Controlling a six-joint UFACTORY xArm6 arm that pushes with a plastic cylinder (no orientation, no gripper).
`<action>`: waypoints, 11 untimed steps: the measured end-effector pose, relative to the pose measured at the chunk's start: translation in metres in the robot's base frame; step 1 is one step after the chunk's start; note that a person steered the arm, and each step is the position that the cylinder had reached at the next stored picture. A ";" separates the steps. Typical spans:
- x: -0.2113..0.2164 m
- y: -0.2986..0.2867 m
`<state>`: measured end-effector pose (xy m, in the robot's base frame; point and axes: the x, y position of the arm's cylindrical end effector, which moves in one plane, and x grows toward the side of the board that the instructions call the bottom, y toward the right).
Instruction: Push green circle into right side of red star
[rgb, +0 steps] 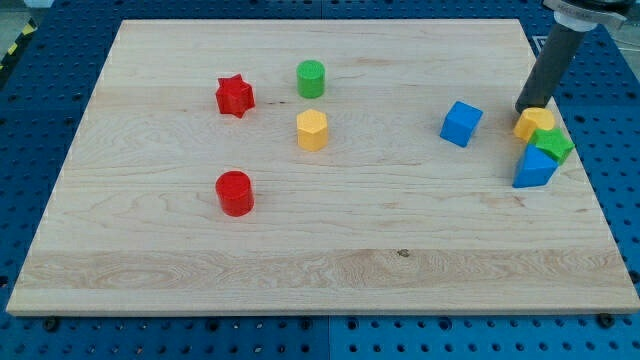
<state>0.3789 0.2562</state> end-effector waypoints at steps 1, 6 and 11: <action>-0.029 0.001; -0.084 -0.191; -0.034 -0.353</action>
